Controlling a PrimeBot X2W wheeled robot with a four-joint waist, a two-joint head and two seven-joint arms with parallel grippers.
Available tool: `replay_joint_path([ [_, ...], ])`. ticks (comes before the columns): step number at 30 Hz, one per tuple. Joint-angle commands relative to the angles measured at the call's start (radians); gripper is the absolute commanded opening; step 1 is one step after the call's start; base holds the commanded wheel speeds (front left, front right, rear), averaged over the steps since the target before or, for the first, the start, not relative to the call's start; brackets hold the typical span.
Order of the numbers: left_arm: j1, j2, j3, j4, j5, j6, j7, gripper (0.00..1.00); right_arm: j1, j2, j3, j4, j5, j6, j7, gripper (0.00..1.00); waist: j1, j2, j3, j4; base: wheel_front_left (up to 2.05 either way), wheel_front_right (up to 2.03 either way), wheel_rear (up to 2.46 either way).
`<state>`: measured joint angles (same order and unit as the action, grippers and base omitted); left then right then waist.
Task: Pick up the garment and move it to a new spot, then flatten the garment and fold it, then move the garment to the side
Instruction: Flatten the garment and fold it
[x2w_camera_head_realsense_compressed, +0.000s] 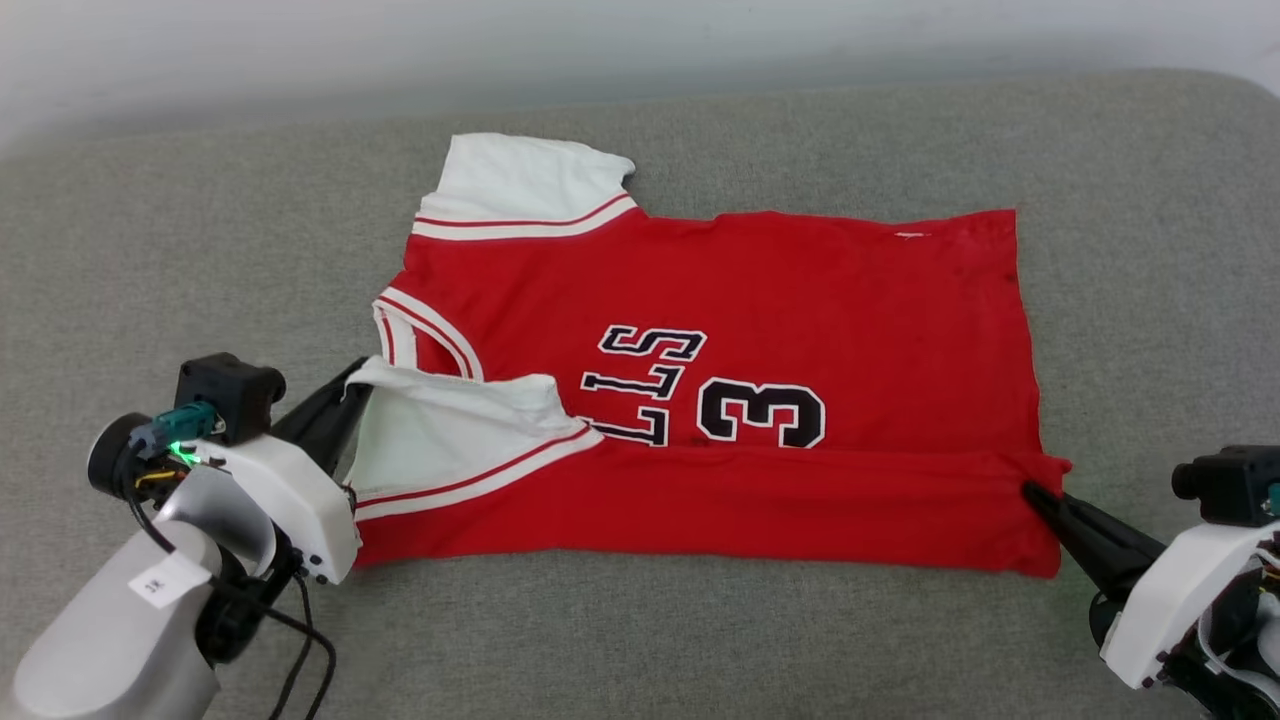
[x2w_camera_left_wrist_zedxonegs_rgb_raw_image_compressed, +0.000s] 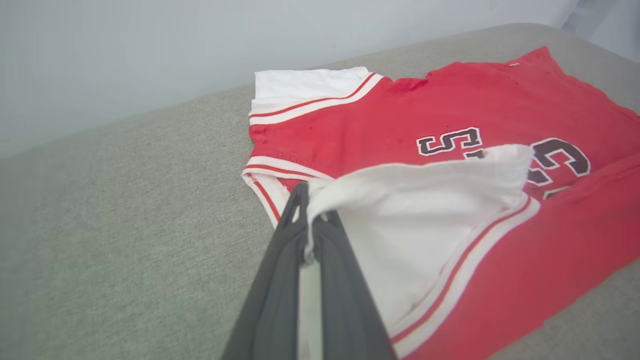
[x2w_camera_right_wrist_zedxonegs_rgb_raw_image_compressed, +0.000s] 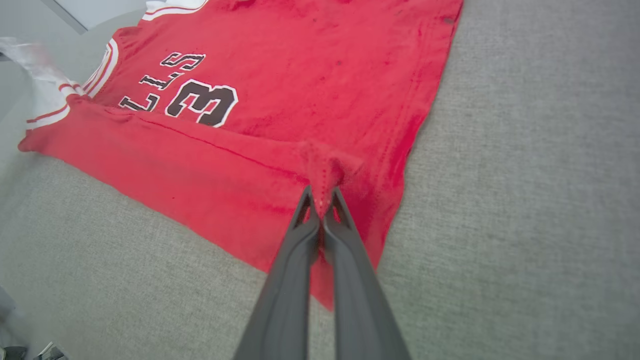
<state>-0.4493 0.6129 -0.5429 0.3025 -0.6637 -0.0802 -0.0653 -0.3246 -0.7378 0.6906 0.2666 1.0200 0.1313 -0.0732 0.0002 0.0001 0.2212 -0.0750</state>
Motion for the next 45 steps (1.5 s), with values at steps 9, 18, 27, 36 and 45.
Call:
replay_joint_path([
  [9,-0.114,-0.032,-0.039,0.198,0.017,-0.032,-0.008,0.0,-0.083,0.038,0.038,0.058,-0.017,-0.001,-0.005,0.0,-0.0002,-0.0001,0.091,-0.023,0.0,0.0,0.0],
  [18,-0.187,-0.104,-0.135,0.423,-0.029,-0.05,-0.078,1.0,-0.119,0.061,0.085,0.11,-0.006,-0.001,-0.035,1.0,-0.0002,-0.0001,0.074,-0.017,0.0,0.0,0.0],
  [27,-0.237,-0.052,-0.178,0.364,-0.106,-0.049,-0.042,1.0,-0.08,0.039,0.028,0.094,-0.034,-0.001,-0.096,1.0,-0.0002,-0.0001,-0.004,0.014,0.0,0.0,0.0],
  [36,-0.289,0.054,-0.251,0.204,-0.316,-0.05,0.37,1.0,-0.04,0.054,-0.019,0.075,-0.072,-0.001,-0.068,1.0,-0.0002,-0.0001,-0.043,0.034,0.0,0.0,0.0],
  [45,-0.312,0.117,-0.329,0.108,-0.442,-0.041,0.752,1.0,-0.026,0.083,-0.046,0.062,-0.1,-0.001,-0.04,1.0,-0.0002,-0.0001,-0.055,0.027,0.0,0.0,0.0],
])
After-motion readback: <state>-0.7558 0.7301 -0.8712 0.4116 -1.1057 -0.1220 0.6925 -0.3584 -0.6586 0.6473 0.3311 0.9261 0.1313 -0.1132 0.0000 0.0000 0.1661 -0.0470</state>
